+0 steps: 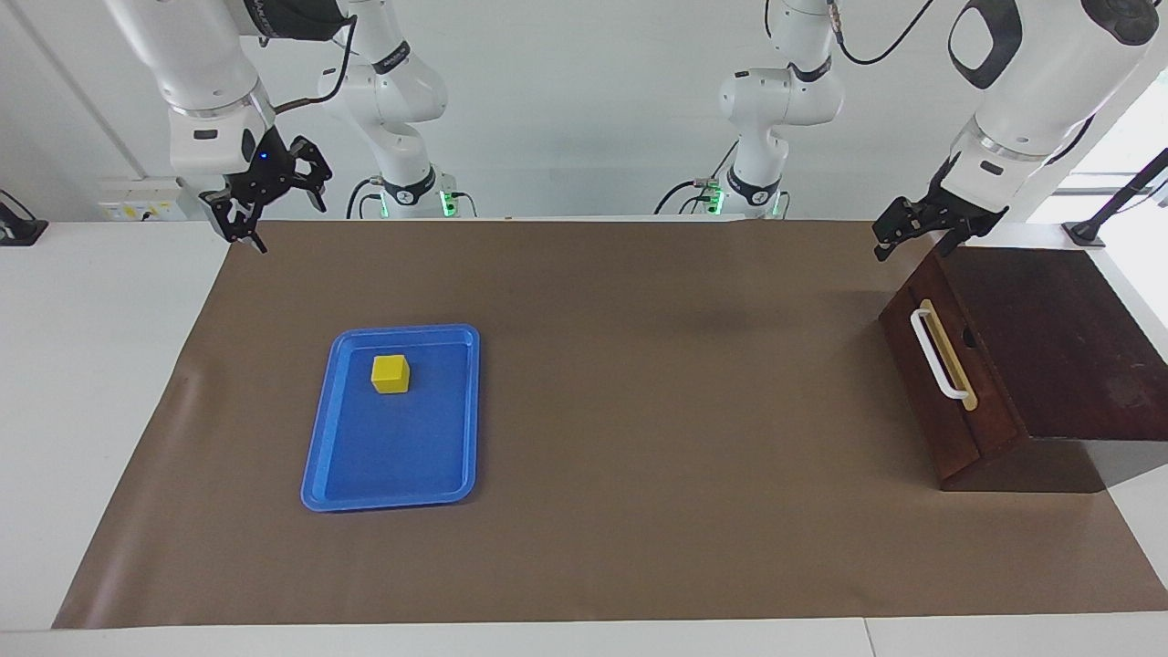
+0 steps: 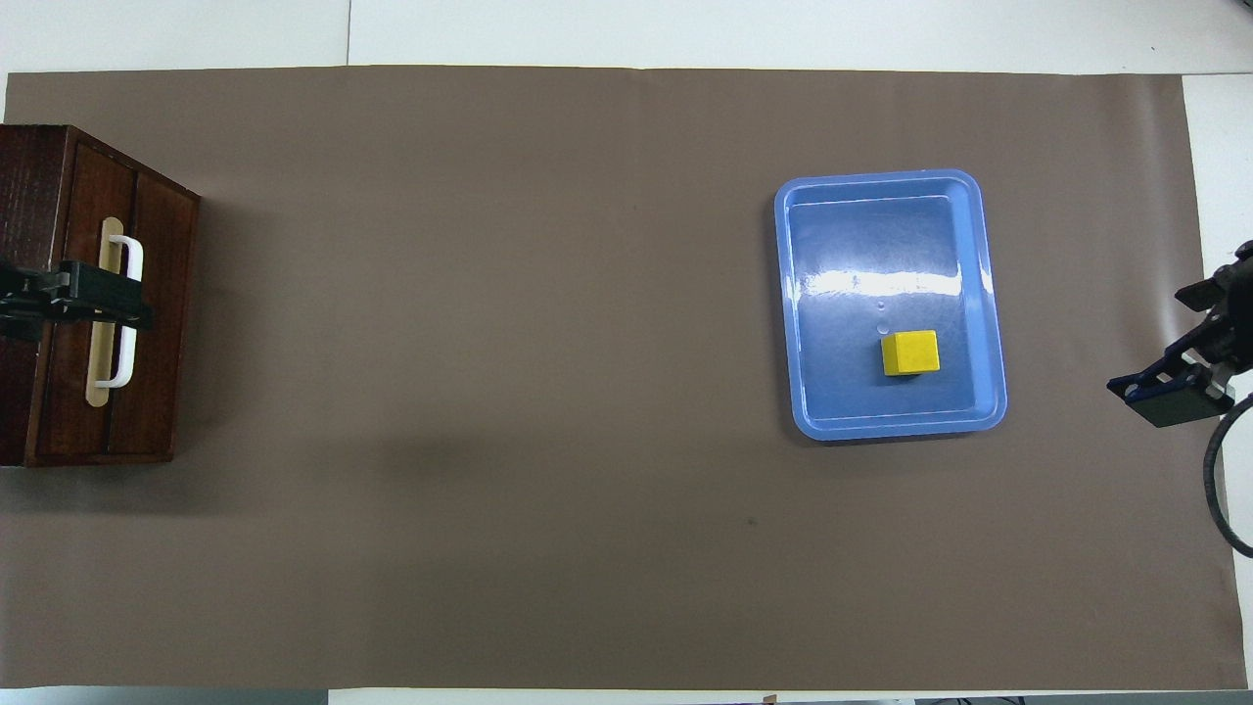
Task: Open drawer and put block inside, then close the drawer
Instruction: 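Move the right gripper over the tray toward the yellow block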
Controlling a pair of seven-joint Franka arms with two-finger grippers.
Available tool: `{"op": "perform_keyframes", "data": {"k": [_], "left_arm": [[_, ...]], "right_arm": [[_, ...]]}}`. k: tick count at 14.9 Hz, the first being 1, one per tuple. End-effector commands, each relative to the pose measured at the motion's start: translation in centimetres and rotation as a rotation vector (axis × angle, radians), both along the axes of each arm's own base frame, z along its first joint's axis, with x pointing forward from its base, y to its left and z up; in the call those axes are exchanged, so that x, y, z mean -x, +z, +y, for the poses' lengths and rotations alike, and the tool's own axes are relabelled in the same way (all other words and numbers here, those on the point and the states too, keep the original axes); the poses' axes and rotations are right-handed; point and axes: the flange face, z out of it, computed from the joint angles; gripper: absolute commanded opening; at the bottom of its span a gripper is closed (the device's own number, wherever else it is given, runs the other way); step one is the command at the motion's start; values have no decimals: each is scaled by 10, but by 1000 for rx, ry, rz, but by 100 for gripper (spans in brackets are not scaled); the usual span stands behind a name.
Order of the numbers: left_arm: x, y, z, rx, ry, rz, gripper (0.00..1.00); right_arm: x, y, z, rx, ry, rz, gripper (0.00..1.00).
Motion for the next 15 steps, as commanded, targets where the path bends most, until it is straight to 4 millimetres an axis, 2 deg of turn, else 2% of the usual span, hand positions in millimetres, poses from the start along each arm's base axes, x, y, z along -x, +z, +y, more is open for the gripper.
{"op": "perform_keyframes", "data": {"k": [1, 4, 6, 8, 11, 15], "left_arm": [[7, 2, 2, -2, -6, -5, 100], [7, 2, 2, -2, -6, -3, 100], [7, 2, 2, -2, -6, -3, 100], [7, 2, 3, -2, -5, -3, 100], [7, 2, 2, -2, -6, -3, 100], [7, 2, 2, -2, -6, -3, 100]], "right_arm": [[21, -22, 1, -34, 184, 1, 100], [29, -42, 1, -49, 256, -11, 100], [30, -62, -15, -115, 282, -13, 100], [30, -81, -16, -158, 352, -25, 100], [33, -100, -22, -194, 406, -45, 100], [27, -148, -54, -334, 480, -70, 100]]}}
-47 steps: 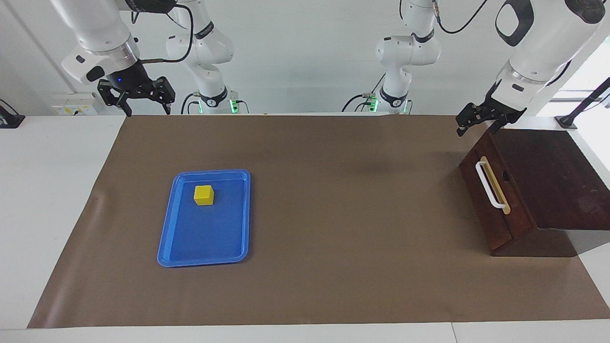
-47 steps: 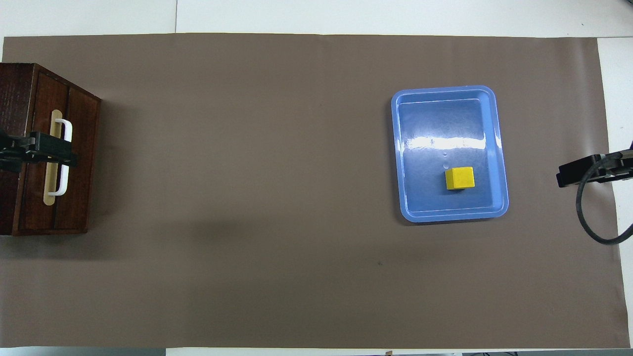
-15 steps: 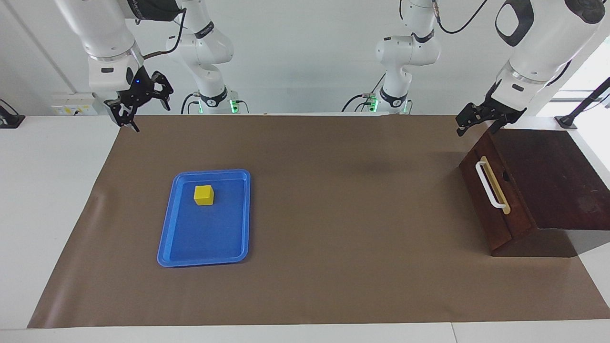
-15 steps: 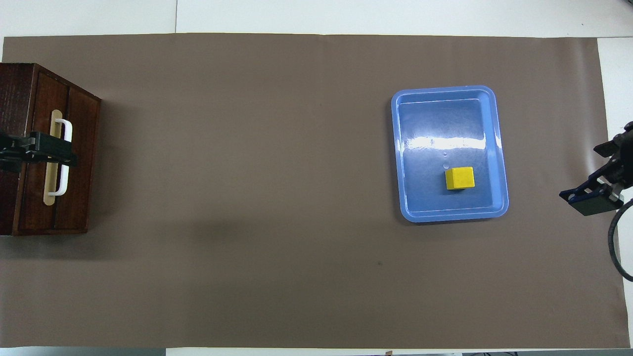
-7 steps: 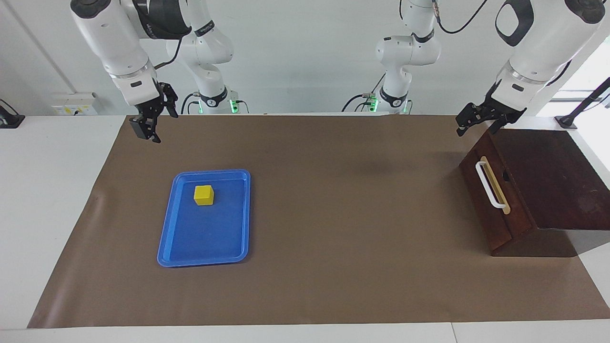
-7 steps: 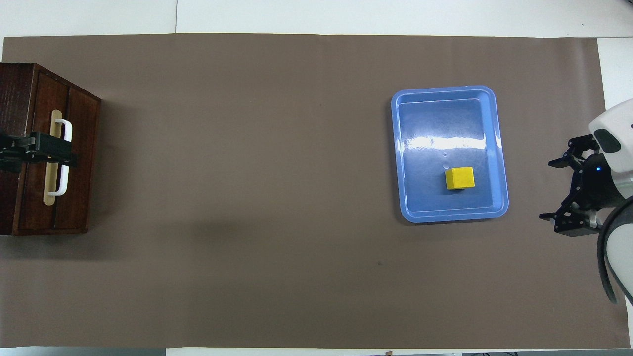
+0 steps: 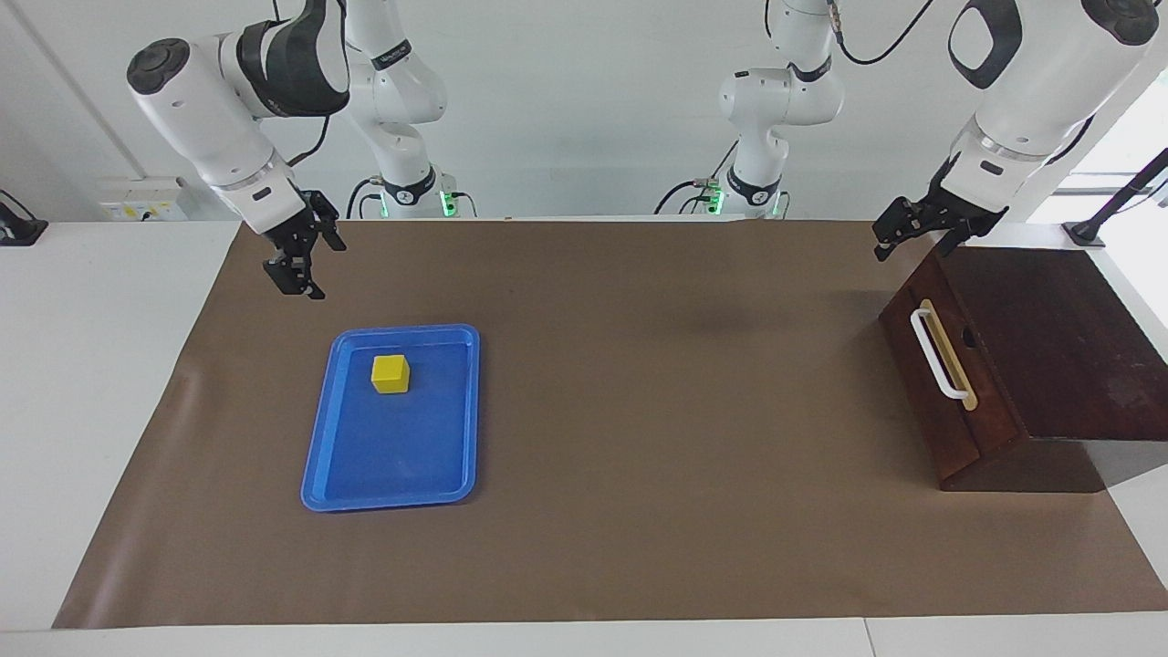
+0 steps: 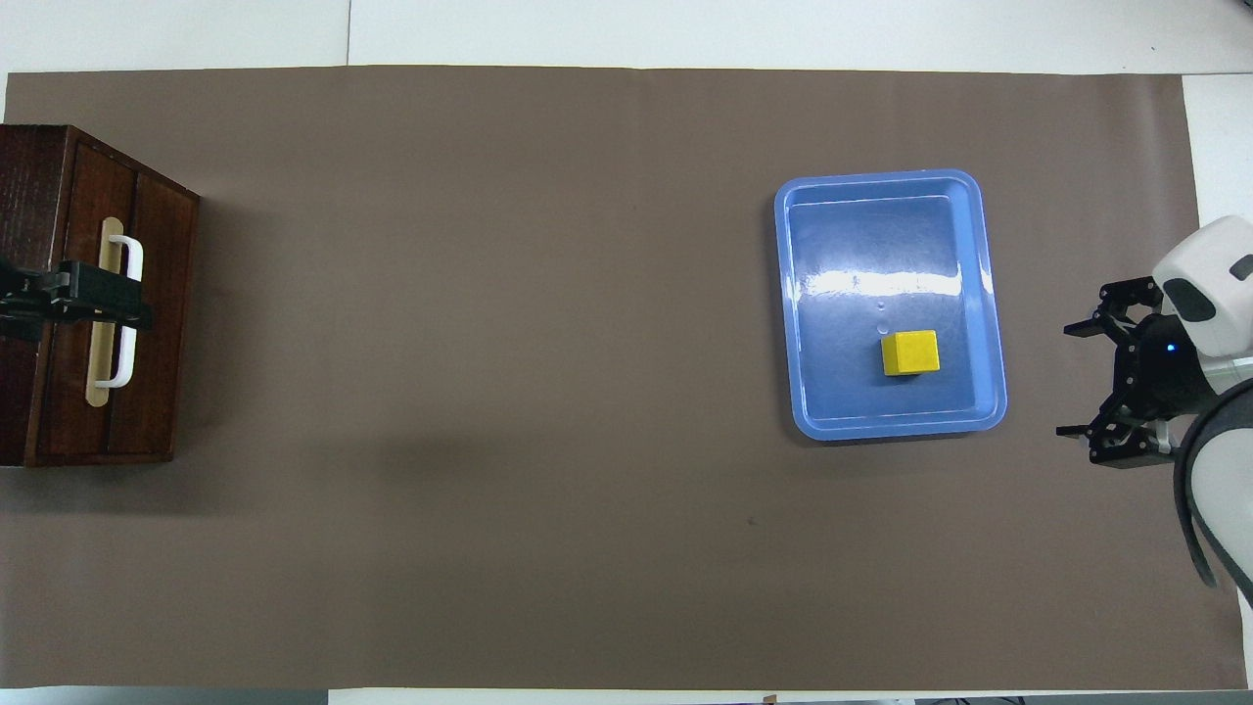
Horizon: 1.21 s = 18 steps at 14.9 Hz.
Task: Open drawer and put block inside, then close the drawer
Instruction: 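Move the right gripper over the tray toward the yellow block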
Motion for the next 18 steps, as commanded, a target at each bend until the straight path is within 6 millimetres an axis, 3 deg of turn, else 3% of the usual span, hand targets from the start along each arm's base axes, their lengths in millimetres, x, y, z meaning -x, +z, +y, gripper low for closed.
{"op": "perform_keyframes", "data": {"k": [1, 8, 14, 18], "left_arm": [[7, 2, 3, -2, -5, -3, 100], [7, 2, 3, -2, -5, -3, 100], [7, 2, 3, -2, -5, -3, 100], [7, 2, 2, -2, -6, -3, 100]], "right_arm": [[-2, -35, -23, -81, 52, 0, 100], [-21, -106, -40, -218, 139, 4, 100], [-24, -128, -38, -248, 71, -60, 100], [-31, -161, -38, -281, 80, -53, 100]]}}
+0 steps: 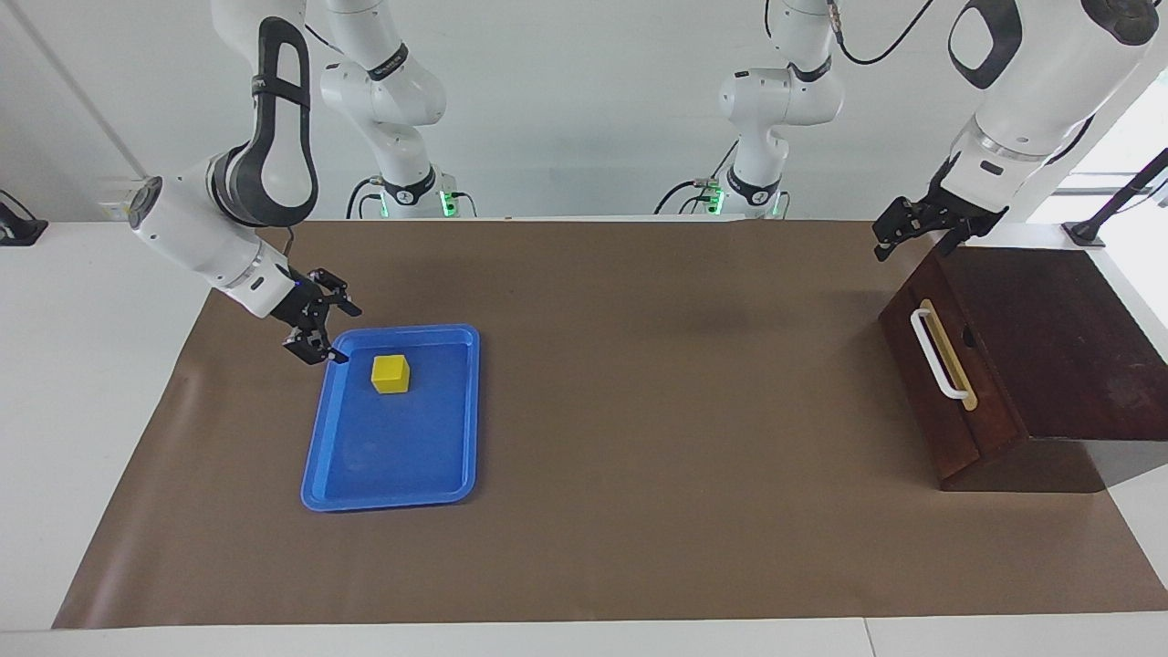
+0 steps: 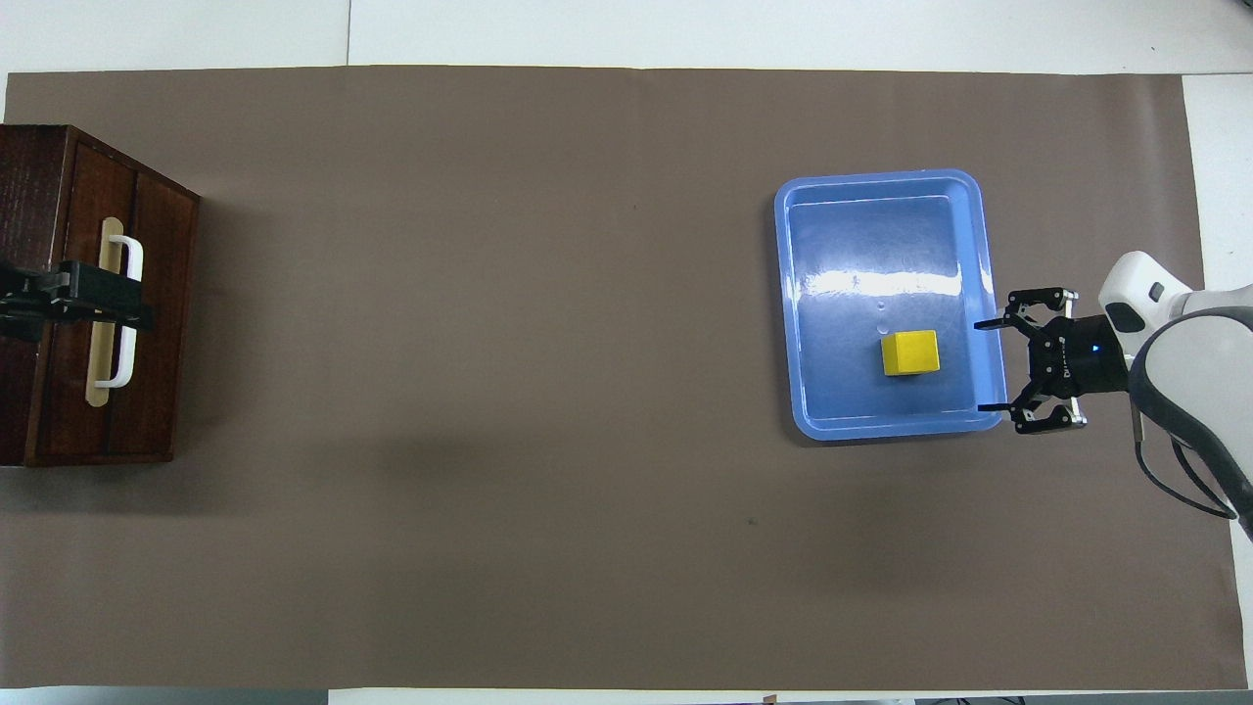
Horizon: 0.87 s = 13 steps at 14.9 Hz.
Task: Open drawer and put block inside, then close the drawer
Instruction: 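Move the right gripper over the tray toward the yellow block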
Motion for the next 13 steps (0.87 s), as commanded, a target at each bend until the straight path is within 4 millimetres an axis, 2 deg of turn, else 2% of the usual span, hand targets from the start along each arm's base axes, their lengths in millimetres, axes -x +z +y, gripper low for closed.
{"op": "perform_keyframes", "data": {"k": [1, 2, 6, 9, 13], "left_arm": [[7, 2, 3, -2, -5, -3, 100], [7, 2, 3, -2, -5, -3, 100], [7, 2, 3, -2, -5, -3, 100], [7, 2, 2, -2, -6, -3, 100], [7, 2, 3, -2, -5, -3, 100]], "right_arm": [[-7, -29, 0, -43, 43, -27, 100], [-10, -35, -1, -50, 39, -35, 100], [-19, -31, 11, -44, 67, -60, 100], [-20, -51, 9, -78, 93, -69, 100], [-22, -54, 12, -84, 109, -77, 100]]}}
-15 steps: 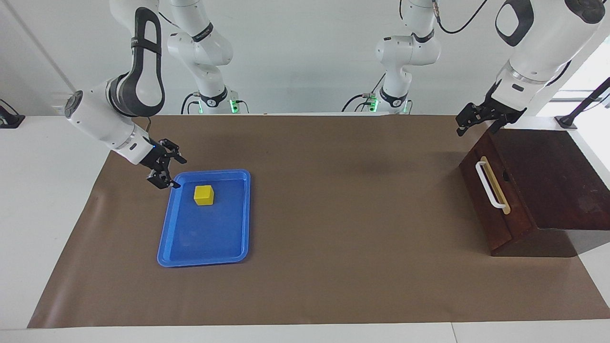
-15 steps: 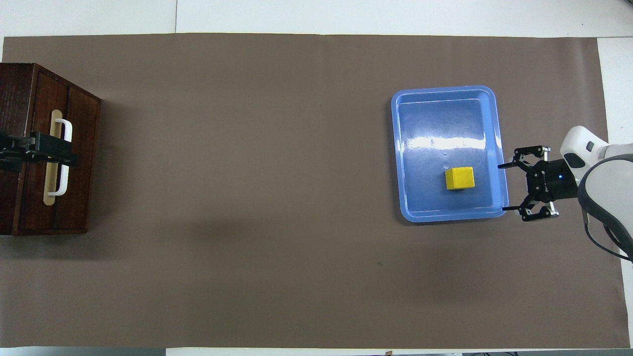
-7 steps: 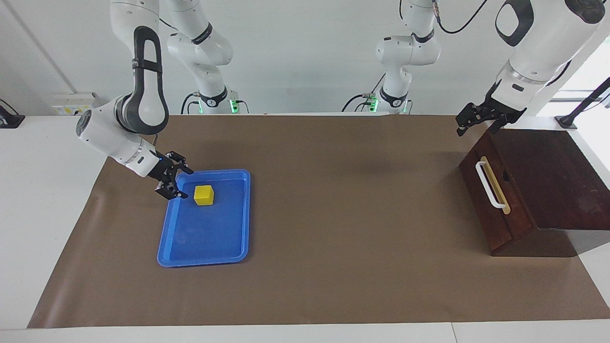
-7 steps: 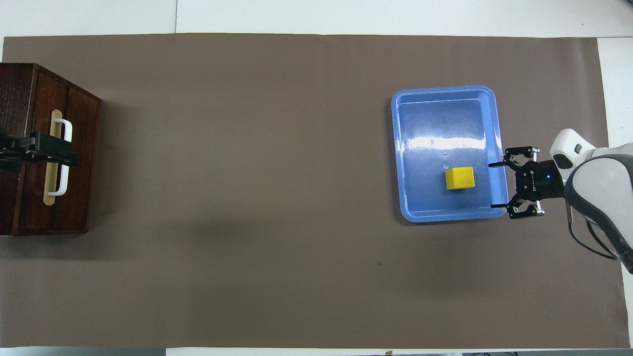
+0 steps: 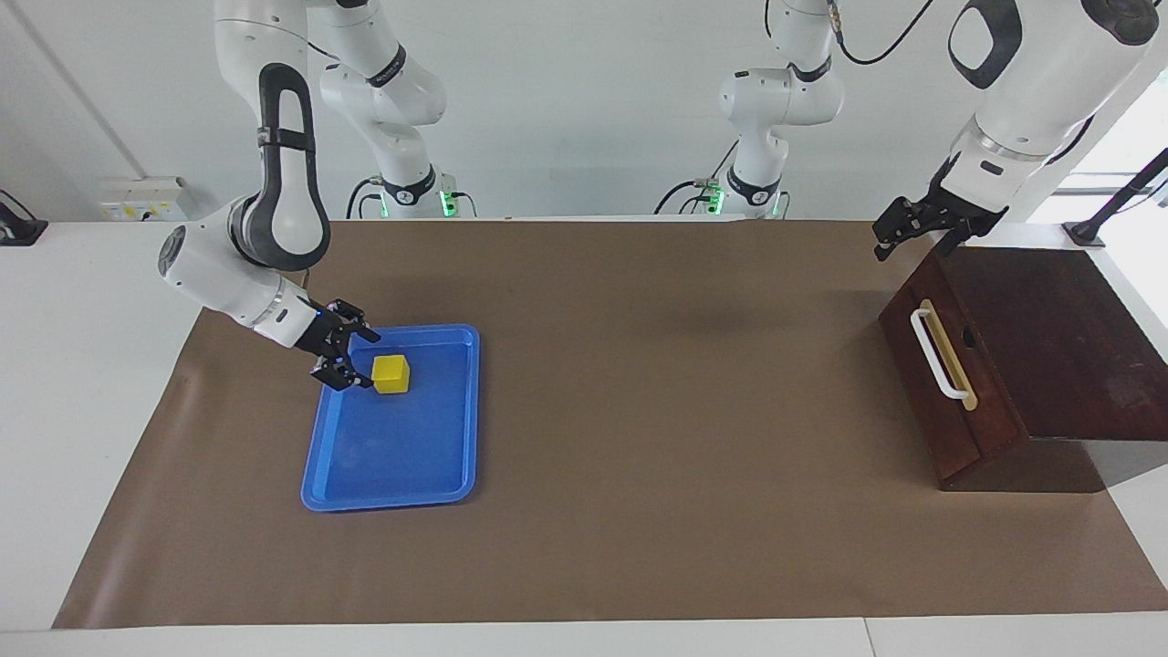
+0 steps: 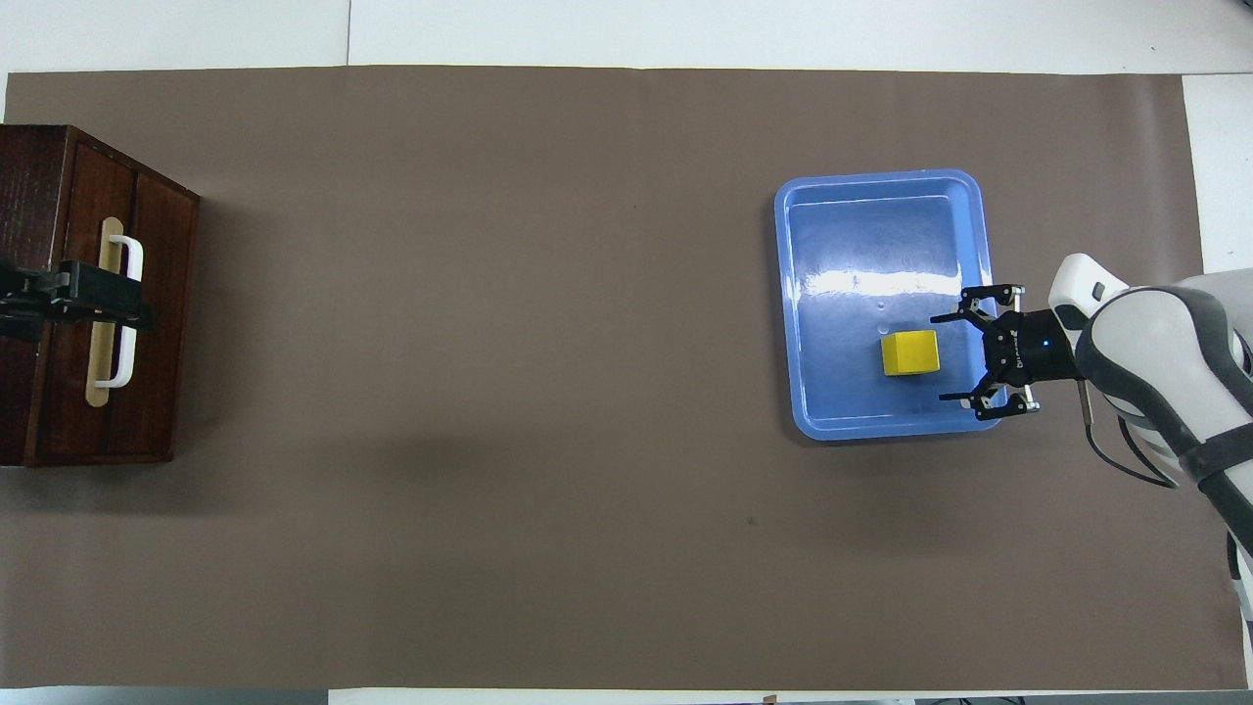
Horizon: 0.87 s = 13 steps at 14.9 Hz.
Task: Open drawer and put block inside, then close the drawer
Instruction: 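Move the right gripper over the tray toward the yellow block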
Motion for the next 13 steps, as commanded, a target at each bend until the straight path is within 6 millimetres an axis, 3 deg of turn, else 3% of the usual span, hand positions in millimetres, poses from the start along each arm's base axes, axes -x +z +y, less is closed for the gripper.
{"op": "perform_keyframes", "data": {"k": [1, 13], "left_arm": [[7, 2, 3, -2, -5, -3, 100], [7, 2, 3, -2, -5, -3, 100]], "right_arm": [[-5, -1, -1, -6, 16, -38, 100], [-6, -14, 5, 2, 47, -46, 100]]}}
